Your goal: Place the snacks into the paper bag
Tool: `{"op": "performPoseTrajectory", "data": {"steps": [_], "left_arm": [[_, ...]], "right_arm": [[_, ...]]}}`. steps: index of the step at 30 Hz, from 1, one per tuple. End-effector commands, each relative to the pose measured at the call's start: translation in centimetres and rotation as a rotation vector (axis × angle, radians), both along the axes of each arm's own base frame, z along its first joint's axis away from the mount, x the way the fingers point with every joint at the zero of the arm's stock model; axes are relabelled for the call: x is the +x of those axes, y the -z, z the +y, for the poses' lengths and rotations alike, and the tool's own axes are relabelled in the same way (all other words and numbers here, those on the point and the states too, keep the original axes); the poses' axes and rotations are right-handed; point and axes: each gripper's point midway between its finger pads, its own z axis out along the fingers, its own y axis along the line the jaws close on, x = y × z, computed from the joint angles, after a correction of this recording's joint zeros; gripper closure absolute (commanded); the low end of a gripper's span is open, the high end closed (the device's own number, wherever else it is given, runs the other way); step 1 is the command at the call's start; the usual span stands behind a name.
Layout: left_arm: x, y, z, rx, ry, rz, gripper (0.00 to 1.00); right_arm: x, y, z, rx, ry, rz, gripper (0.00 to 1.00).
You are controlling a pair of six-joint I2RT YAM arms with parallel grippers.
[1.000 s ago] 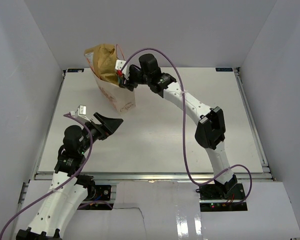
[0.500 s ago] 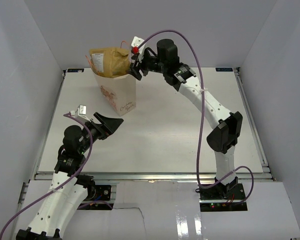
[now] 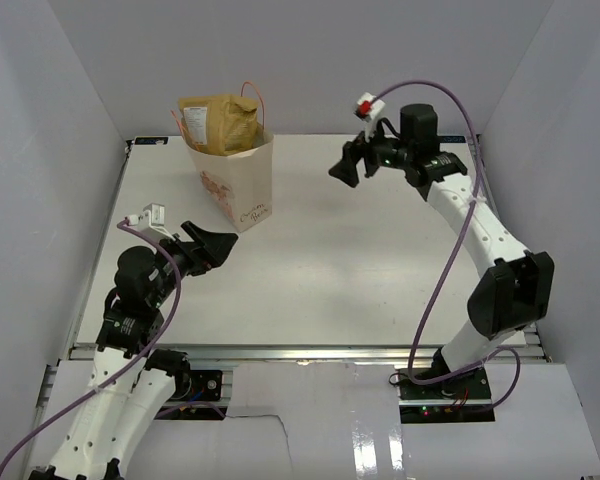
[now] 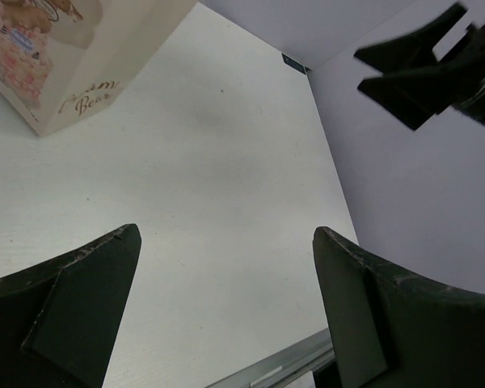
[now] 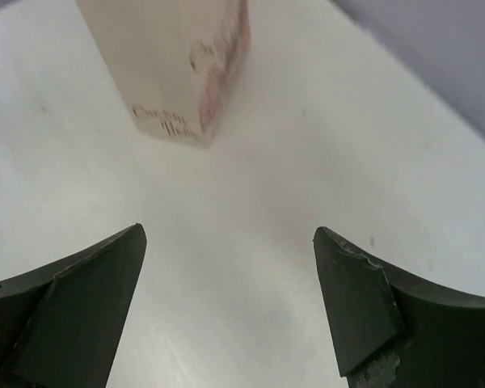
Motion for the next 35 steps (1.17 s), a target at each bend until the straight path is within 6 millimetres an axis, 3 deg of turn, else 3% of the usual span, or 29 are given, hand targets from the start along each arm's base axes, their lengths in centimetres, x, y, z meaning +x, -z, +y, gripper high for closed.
{"op": "performPoseTrajectory", "data": {"steps": [1, 2, 5, 6, 7, 9, 10, 12, 17, 30, 35], "left_arm": [[-0.2, -0.5, 1.6, 0.094, -0.061, -0.031, 0.02], [-0.3, -0.8, 1.7, 0.091, -0.065, -0.043, 0.02], [-0.4, -0.8, 1.9, 0.087, -0.076, -0.047, 0.02], [-0.3, -0.6, 1.8, 0.081, -0.076, -0.039, 0.02], [-0.4, -0.4, 1.7, 0.076, -0.072, -0.034, 0.02], [-0.4, -0.2, 1.5, 0.064, -0.061, -0.027, 0.02], [-0.4, -0.1, 1.3, 0.053, -0.057, -0.021, 0.02], [-0.5, 0.1, 1.2, 0.041, -0.051, -0.011, 0.02], [-0.8, -0.4, 1.0, 0.031, -0.037, -0.020, 0.02], [-1.6, -0.4, 0.6, 0.028, -0.003, -0.037, 0.02], [-1.4, -0.2, 0.4, 0.029, 0.008, -0.032, 0.02]], "right_arm": [[-2.8, 0.7, -4.5, 0.038, 0.056, 0.097, 0.10], [-2.8, 3.3, -6.8, 0.023, 0.109, 0.150, 0.10], [-3.7, 4.2, -11.2, 0.007, 0.228, 0.139, 0.10], [-4.5, 6.1, -12.1, -0.013, 0.251, 0.168, 0.10], [-4.9, 5.6, -13.8, -0.032, 0.309, 0.126, 0.10], [-6.0, 7.4, -15.1, -0.071, 0.366, 0.128, 0.10], [-6.4, 6.7, -16.2, -0.089, 0.422, 0.086, 0.10], [-6.9, 7.3, -17.7, -0.113, 0.512, 0.079, 0.10], [-7.5, 7.9, -19.7, -0.120, 0.647, 0.095, 0.10], [-8.1, 5.5, -23.6, -0.086, 0.908, 0.030, 0.10], [-8.4, 5.8, -23.6, -0.111, 0.883, 0.014, 0.10]]}}
